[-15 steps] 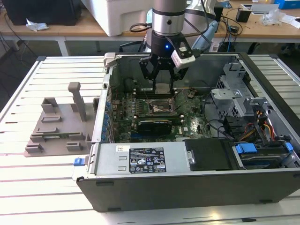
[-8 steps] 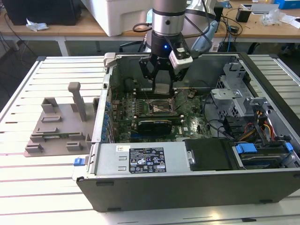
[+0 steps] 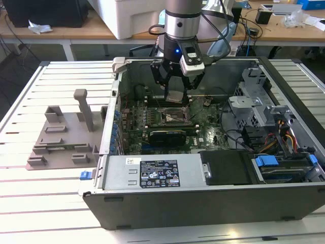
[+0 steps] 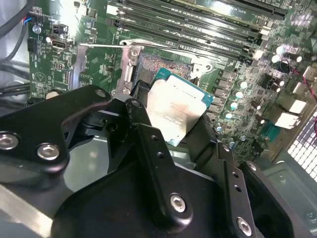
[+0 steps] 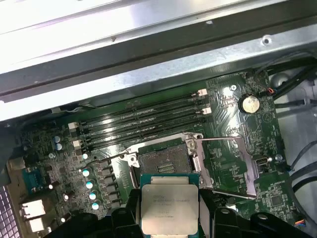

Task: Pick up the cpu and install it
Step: 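Place the cpu into insertion slot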

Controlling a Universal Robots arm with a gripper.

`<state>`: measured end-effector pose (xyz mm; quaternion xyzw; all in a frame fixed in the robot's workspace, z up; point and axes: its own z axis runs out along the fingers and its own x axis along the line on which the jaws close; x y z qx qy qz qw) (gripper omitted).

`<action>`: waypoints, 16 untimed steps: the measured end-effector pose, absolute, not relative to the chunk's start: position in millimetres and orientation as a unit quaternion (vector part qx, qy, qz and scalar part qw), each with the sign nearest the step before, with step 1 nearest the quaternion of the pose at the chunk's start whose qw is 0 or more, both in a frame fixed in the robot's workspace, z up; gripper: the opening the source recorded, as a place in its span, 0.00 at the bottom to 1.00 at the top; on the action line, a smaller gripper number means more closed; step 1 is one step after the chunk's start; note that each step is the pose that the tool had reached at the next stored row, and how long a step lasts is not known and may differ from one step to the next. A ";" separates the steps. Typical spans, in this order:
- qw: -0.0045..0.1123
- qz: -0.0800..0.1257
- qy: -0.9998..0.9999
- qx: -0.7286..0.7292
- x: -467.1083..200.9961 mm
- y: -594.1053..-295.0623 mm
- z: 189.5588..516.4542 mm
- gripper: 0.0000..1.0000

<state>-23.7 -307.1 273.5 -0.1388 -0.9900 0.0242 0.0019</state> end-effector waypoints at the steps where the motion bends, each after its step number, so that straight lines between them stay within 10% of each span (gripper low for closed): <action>1: 0.002 0.024 -0.989 -0.146 -23.7 -307.1 273.3 0.55; 16: 0.004 0.024 -0.973 -0.230 -23.7 -307.2 271.3 0.55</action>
